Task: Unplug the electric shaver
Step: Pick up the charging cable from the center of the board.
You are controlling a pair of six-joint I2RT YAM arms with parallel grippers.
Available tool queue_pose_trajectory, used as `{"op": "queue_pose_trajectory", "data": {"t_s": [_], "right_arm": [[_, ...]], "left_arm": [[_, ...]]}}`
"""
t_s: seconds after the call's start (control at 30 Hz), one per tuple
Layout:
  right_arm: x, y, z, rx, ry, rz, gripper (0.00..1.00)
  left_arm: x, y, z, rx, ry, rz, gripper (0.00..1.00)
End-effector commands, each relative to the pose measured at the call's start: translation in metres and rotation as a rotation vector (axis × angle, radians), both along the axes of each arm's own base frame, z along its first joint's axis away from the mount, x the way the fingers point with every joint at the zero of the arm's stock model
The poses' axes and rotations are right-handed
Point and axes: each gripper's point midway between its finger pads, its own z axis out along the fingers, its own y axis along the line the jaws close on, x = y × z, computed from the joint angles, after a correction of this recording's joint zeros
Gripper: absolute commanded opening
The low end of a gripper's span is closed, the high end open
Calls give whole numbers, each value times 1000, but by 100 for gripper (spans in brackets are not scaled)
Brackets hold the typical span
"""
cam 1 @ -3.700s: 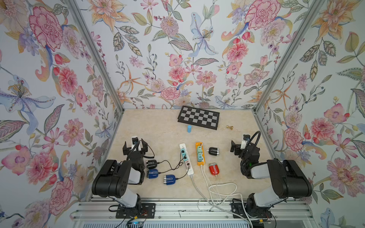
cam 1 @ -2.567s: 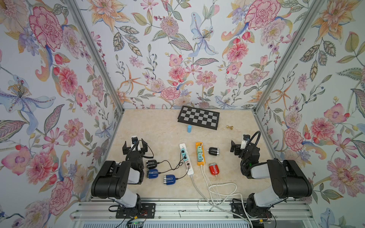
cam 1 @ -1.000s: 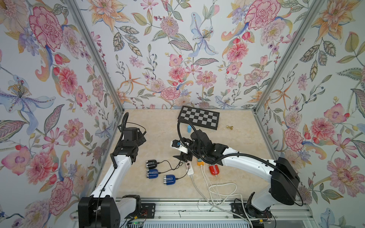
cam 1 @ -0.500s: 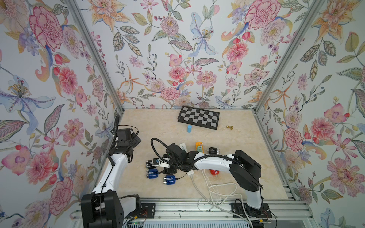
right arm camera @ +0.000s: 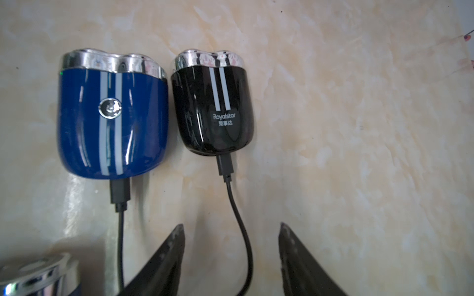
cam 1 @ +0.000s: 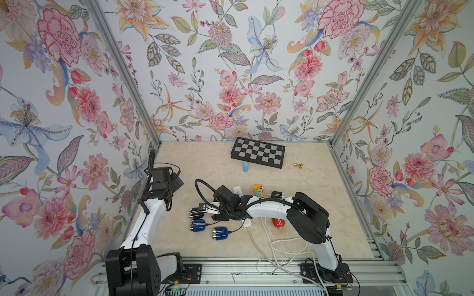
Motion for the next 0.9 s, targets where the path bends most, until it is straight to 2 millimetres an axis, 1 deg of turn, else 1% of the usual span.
{"op": "queue_pose_trajectory", "data": {"t_s": [0.0, 0.07, 0.17, 0.23, 0.3, 0.43, 0.57, 0.6, 0.63, 0.7, 0.73, 0.77, 0.87], "right_arm": [[6, 1, -3, -15, -16, 21, 59], [3, 0, -9, -33, -23, 45, 58], [2, 1, -19, -66, -47, 65, 51], [5, 3, -25, -87, -75, 55, 47], [11, 6, -27, -95, -93, 36, 43], [15, 10, -28, -98, -108, 30, 36], [12, 7, -33, -112, -106, 33, 18], [10, 6, -33, -111, -102, 32, 15], [9, 6, -33, -111, -99, 32, 14], [6, 5, -31, -105, -94, 30, 7], [6, 6, -29, -101, -94, 23, 6], [5, 7, -26, -91, -90, 15, 3], [6, 11, -16, -59, -75, -19, 0]], "left_arm": [[-1, 4, 2, -2, -15, 15, 99], [0, 1, 0, -22, -26, 10, 98], [2, -4, -3, -52, -33, 4, 98], [2, -6, -4, -67, -37, 3, 98], [2, -8, -5, -81, -47, -2, 98], [-2, -13, -10, -123, -60, 4, 97], [-8, -17, -16, -164, -71, 23, 97], [-9, -17, -17, -174, -79, 29, 96], [-10, -18, -17, -185, -89, 34, 96], [-10, -19, -16, -202, -111, 41, 96], [-10, -20, -15, -208, -121, 44, 96], [-10, -20, -15, -217, -129, 46, 96], [-9, -24, -14, -249, -152, 46, 95]]}}
